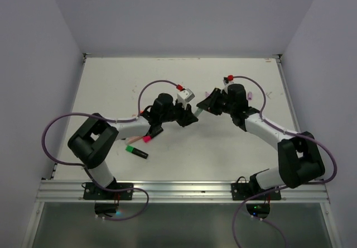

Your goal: Open the pen caps

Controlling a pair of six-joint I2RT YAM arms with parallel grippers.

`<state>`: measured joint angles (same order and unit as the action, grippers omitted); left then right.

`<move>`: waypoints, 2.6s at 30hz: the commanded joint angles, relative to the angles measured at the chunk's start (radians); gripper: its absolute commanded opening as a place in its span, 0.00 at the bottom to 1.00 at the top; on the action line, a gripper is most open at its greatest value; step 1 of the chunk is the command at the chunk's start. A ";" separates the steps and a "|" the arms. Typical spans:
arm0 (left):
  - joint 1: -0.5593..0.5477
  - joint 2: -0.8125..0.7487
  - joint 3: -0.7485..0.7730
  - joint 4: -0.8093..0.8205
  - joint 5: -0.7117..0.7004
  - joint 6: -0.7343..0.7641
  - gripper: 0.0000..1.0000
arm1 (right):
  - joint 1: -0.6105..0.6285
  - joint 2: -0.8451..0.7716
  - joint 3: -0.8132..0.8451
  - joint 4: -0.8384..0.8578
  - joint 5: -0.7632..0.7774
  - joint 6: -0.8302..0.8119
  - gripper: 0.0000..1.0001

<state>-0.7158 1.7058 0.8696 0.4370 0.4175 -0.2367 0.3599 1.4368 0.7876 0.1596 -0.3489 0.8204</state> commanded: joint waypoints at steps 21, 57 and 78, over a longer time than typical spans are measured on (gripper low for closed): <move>0.004 0.087 0.032 0.078 0.008 -0.049 0.00 | -0.335 0.132 0.387 -0.324 0.233 -0.199 0.00; 0.027 0.568 0.605 -0.170 -0.387 -0.529 0.32 | -0.389 0.608 0.703 -0.641 0.892 -0.472 0.01; 0.044 0.456 0.522 -0.023 -0.270 -0.391 0.55 | -0.386 0.610 0.759 -0.612 0.831 -0.495 0.53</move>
<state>-0.6804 2.2517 1.4220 0.3599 0.1402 -0.6861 -0.0307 2.0747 1.5070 -0.4740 0.4843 0.3241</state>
